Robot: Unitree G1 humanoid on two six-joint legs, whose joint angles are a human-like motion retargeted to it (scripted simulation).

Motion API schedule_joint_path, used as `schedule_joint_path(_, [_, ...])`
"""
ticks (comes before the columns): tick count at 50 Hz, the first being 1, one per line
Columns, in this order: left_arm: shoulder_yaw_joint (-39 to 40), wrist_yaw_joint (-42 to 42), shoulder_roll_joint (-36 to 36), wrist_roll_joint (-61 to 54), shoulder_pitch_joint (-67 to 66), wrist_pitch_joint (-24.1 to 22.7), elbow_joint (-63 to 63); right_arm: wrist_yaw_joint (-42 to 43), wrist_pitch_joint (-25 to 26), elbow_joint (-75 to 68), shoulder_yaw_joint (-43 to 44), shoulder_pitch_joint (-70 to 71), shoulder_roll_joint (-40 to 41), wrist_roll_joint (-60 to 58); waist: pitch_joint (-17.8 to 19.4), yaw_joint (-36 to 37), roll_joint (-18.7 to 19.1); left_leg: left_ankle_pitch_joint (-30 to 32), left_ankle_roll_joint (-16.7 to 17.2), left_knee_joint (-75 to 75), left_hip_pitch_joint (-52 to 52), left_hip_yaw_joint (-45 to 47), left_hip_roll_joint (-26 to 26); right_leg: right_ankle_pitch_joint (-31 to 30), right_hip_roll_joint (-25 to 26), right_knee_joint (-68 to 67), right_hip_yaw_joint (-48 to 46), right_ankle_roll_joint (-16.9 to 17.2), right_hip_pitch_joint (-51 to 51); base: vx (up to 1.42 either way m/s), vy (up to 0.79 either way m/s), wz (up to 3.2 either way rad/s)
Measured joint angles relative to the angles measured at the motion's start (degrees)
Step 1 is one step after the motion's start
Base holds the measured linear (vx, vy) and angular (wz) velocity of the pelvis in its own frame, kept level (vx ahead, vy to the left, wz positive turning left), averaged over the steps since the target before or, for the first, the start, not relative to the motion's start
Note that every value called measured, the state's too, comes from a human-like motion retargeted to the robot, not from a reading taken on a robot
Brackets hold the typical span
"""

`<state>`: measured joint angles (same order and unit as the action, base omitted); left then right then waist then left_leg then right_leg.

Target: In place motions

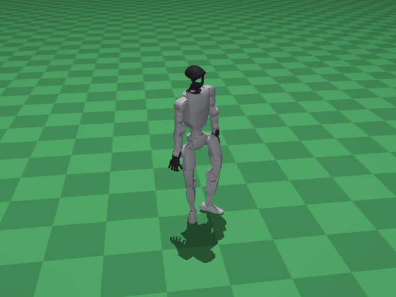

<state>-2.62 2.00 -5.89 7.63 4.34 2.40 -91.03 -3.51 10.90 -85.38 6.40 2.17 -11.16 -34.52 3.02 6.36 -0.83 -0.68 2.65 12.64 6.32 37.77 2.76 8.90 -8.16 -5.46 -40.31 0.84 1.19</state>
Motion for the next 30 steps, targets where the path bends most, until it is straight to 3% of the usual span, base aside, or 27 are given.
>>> schedule_joint_path(7, [3.7, -1.9, -2.3, -0.4, -3.1, 2.6, -6.4, 0.0, 0.4, -0.3, 0.0, -1.5, 1.8, -0.9, -4.6, -1.1, -2.6, -5.9, -4.6, -0.1, -7.1, 22.3, 1.1, 2.3, -2.0, 2.3, -19.6, 3.6, 3.0, 0.17, 0.22, 3.13])
schedule_joint_path(10, [5.1, -2.0, -2.9, -1.6, -3.8, 4.0, -6.4, -0.8, 0.0, 1.5, 0.4, -1.9, 2.4, -2.0, -6.0, -3.5, -3.3, -6.9, -5.7, -1.5, -7.6, 26.7, -0.3, 2.6, -1.8, 3.0, -26.9, 6.5, 4.8, 0.22, 0.12, 3.28])
schedule_joint_path(13, [5.3, -2.1, -2.3, -2.7, -4.5, 4.0, -6.4, -0.6, -0.9, 3.7, 1.5, -3.2, 2.5, -3.1, -6.7, -3.8, -1.8, -7.2, -4.1, -4.0, -6.8, 23.4, -1.4, 2.3, 0.0, 1.9, -31.2, 8.5, 6.7, 0.39, 0.24, 2.58])
schedule_joint_path(15, [6.0, -1.8, -1.0, -3.1, -5.4, 3.8, -6.4, -0.4, -1.2, 4.4, 1.8, -4.2, 1.9, -3.3, -7.5, -3.5, -0.8, -7.6, -3.8, -3.8, -4.7, 14.9, -1.8, 0.6, 0.1, 0.4, -32.8, 9.7, 8.1, 0.41, 0.22, 1.75])
schedule_joint_path(18, [6.9, -1.5, 1.2, -3.5, -5.9, 3.6, -6.4, -0.1, -0.9, 4.0, 2.0, -4.6, 1.4, -1.3, -7.1, -1.8, 2.6, -8.3, -5.0, -3.6, -3.4, 9.0, -0.3, -5.2, -1.3, -7.0, -30.9, 8.1, 9.7, 0.46, 0.31, 1.1])
schedule_joint_path(20, [7.7, -1.8, 2.6, -3.3, -5.8, 2.4, -6.4, -0.1, -1.7, 3.5, 2.4, -4.5, 1.0, 1.1, -6.1, -2.2, 5.7, -8.6, -5.1, -3.9, -4.7, 6.9, 1.7, -7.9, -4.3, -17.4, -24.9, 4.6, 9.5, 0.34, 0.21, 1.63])
schedule_joint_path(23, [8.1, -1.2, 2.9, -2.1, -4.8, 0.9, -6.4, -1.1, -1.8, 3.6, 2.3, -4.3, 1.2, 2.3, -5.7, -5.8, 7.1, -8.8, -5.5, -2.8, -4.3, 2.2, 2.8, -8.8, -7.7, -31.3, -11.6, -1.2, 5.1, 0.36, 0.1, 2.05])
schedule_joint_path(25, [7.7, -1.2, 2.3, -1.0, -4.0, 1.2, -6.4, -0.1, -1.6, 3.0, 2.2, -4.1, 1.9, 3.6, -5.8, -6.5, 6.4, -8.5, -6.0, -2.6, -3.5, -1.0, 2.3, -7.7, -7.5, -37.2, -0.1, -0.3, 0.8, 0.33, -0.09, 1.86])
schedule_joint_path(30, [5.2, -0.5, 0.6, -0.7, -1.9, 1.3, -4.9, -0.2, -2.7, 2.7, 1.4, -3.9, 3.2, 4.7, -5.5, -7.5, 5.3, -6.1, -6.4, -3.8, -2.1, -10.8, 2.0, -5.9, 2.9, -38.8, 22.9, 0.4, -7.6, 0.18, -0.23, 1.83])
